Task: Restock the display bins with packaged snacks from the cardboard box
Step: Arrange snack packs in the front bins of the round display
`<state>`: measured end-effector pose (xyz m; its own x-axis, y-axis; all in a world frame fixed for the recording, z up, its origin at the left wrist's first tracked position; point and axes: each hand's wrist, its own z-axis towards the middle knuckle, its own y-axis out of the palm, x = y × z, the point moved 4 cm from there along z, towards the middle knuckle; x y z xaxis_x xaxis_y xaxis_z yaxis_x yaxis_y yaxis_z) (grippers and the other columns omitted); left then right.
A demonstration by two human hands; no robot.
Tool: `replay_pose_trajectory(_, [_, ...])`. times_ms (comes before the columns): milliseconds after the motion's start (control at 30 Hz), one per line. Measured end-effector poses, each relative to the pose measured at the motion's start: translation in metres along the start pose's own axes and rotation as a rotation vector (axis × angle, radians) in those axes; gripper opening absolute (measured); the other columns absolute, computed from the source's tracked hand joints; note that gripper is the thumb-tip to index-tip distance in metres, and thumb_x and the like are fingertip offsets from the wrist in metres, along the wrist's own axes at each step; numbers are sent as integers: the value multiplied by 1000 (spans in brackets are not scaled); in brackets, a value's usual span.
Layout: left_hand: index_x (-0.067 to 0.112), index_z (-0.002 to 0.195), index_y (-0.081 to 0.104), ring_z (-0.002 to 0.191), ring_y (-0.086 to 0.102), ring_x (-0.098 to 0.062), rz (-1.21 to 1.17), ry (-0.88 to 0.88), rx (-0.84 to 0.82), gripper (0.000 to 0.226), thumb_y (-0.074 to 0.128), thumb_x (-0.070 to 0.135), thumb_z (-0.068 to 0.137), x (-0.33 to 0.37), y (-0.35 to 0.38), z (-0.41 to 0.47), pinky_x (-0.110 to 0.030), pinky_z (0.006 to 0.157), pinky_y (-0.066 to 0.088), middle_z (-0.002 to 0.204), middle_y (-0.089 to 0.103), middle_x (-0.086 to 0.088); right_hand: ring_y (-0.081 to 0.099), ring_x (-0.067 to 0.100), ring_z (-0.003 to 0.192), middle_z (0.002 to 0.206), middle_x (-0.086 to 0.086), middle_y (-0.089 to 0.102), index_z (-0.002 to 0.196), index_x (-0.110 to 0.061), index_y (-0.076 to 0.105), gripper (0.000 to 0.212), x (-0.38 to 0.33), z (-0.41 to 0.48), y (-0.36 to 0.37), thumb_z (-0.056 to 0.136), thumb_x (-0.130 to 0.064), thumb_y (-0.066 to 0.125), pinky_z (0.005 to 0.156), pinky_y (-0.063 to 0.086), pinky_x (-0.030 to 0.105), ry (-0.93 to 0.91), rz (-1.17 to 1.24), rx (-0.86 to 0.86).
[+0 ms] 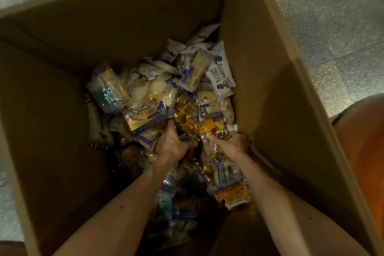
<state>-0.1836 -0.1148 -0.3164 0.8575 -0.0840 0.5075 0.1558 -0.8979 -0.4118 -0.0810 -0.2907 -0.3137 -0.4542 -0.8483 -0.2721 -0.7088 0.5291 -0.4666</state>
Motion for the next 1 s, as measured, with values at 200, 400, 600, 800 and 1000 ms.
replay_pose_trajectory(200, [11, 148, 37, 127, 51, -26, -390, -72, 13, 83, 59, 63, 87, 28, 12, 3, -42, 107, 39, 142, 52, -8, 38, 30, 141, 155, 11, 35, 154, -10, 22, 107, 6, 9, 12, 75, -41, 86, 111, 35, 39, 42, 78, -113])
replay_pose_trajectory(400, [20, 116, 51, 108, 62, -26, -189, -70, -7, 37, 63, 48, 94, 11, -1, 7, -39, 91, 50, 104, 63, 1, 30, 29, 147, 161, 10, 27, 158, -11, 17, 123, 27, 0, 10, 65, -40, 93, 118, 32, 42, 92, 26, -213])
replay_pose_trajectory(600, [32, 138, 44, 107, 55, -18, -20, 32, -161, 40, 55, 36, 99, -10, -15, -14, -38, 93, 41, 114, 56, 6, 23, 29, 150, 164, 11, 21, 157, -5, 15, 120, 36, -15, 11, 70, -35, 91, 119, 26, 38, 83, 1, -225])
replay_pose_trajectory(800, [33, 153, 15, 133, 47, -26, 204, 120, -423, 122, 85, 64, 58, -20, 1, -40, -51, 114, 36, 145, 50, -1, 34, 29, 144, 158, 12, 33, 153, -4, 26, 101, 46, -31, 8, 77, -30, 86, 113, 33, 35, 108, 12, -165])
replay_pose_trajectory(1000, [27, 153, 12, 124, 55, -30, 404, 187, -286, 95, 77, 27, 84, -20, -8, -41, -50, 106, 45, 134, 58, -11, 37, 30, 142, 154, 13, 39, 151, -4, 30, 97, 68, -64, -5, 75, -27, 87, 111, 34, 34, 117, -4, -125])
